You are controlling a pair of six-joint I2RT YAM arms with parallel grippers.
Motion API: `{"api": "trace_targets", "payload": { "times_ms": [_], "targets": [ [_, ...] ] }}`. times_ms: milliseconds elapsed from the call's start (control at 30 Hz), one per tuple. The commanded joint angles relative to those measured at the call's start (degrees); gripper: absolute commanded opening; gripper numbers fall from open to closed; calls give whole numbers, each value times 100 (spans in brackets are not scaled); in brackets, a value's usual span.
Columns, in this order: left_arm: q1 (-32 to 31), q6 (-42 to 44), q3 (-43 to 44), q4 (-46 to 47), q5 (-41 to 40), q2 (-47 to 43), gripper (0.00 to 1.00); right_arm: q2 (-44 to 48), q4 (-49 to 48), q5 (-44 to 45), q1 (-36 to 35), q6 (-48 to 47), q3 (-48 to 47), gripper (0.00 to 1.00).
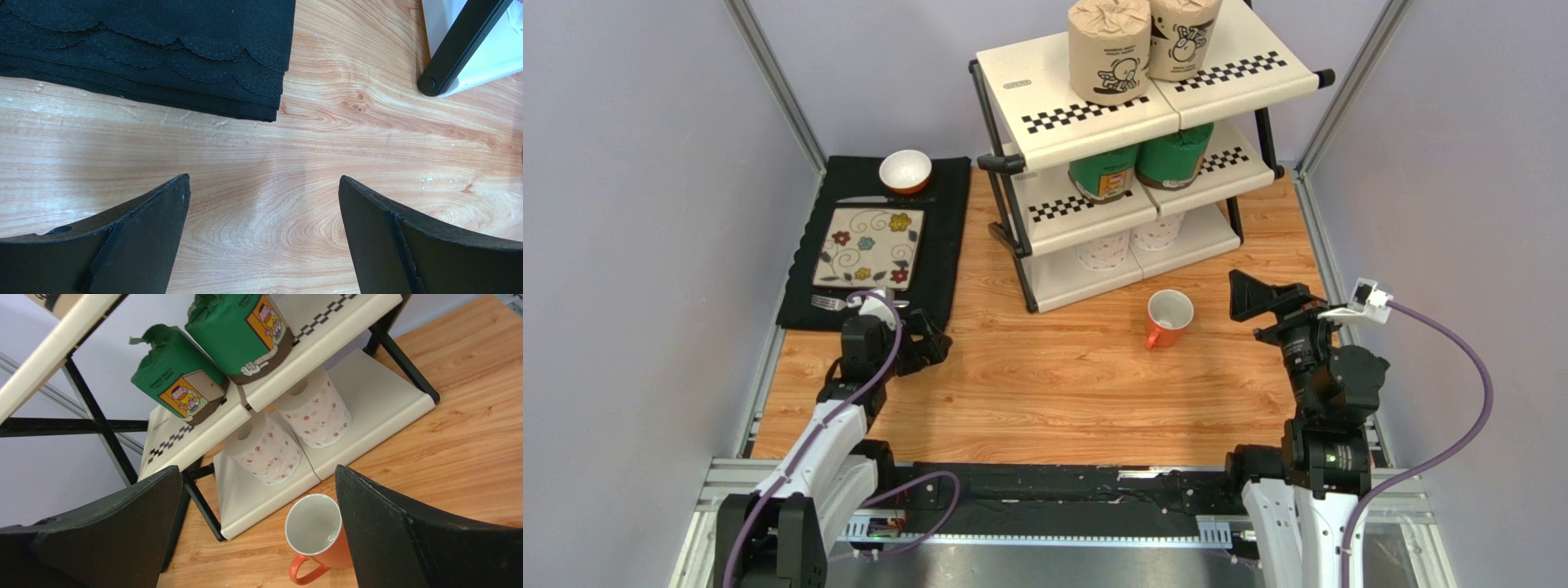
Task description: Place and organize the paper towels onto the shelf
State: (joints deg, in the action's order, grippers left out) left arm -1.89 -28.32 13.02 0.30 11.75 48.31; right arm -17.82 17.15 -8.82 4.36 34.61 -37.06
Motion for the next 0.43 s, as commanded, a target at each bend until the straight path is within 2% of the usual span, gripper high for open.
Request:
{"api": "trace_targets", "payload": {
  "times_ms": [0,400],
  "targets": [
    [31,-113,70,111,-15,-68,99,-10,-115,126,-32,282,269,99],
    [22,-51,192,-213,-400,82,99,-46,-45,214,-32,204,428,99]
  ]
}}
